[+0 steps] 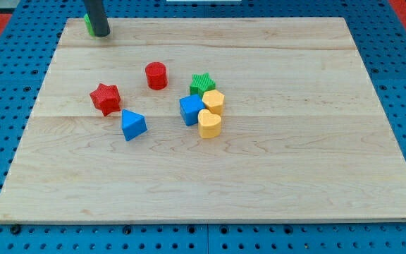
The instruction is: Slightly touch the bottom side of the red circle
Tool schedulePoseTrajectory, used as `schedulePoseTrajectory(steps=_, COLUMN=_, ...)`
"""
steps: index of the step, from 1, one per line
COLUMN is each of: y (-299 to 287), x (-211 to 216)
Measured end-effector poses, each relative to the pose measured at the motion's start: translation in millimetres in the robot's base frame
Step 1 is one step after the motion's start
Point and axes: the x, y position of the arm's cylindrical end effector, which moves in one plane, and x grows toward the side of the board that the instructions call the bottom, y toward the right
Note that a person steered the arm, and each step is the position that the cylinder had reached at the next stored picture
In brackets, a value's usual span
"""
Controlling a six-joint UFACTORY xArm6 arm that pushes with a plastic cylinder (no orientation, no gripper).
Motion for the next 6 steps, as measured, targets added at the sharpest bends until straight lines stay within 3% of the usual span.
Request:
schedulePoseTrajectory(steps=4, y=23.9, x=48.5)
schedulePoseTrajectory(steps=6, y=80.1, x=133.3)
